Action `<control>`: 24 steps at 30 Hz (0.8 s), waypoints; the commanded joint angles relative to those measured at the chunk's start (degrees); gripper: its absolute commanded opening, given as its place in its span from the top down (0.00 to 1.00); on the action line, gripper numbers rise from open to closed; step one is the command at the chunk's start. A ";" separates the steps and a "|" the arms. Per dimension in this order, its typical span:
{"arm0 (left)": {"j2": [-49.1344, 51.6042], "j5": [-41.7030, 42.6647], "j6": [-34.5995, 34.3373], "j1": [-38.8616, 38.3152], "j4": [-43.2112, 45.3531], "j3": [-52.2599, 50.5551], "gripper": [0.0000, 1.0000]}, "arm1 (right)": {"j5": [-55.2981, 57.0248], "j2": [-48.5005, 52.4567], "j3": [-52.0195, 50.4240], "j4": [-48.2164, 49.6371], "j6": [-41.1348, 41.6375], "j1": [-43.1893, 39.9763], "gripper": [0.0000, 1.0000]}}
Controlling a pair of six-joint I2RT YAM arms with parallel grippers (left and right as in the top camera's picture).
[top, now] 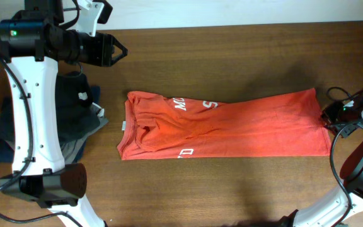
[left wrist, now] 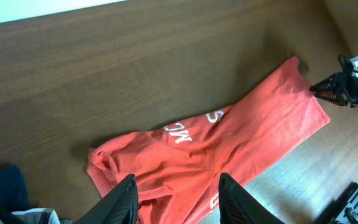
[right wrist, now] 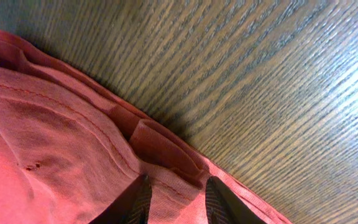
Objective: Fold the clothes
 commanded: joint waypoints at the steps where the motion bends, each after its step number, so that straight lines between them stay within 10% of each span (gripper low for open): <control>1: -1.27 -0.39 1.14 0.09 0.11 0.31 0.58 | -0.31 0.61 -0.26 0.35 0.52 0.07 0.67; 14: -1.27 -0.39 1.11 0.09 0.11 0.31 0.58 | -0.31 0.66 -0.96 1.68 0.72 0.07 0.72; 24: -1.27 -0.39 1.14 0.09 0.13 0.31 0.58 | -3.74 -0.37 -1.14 1.79 0.61 -0.44 0.96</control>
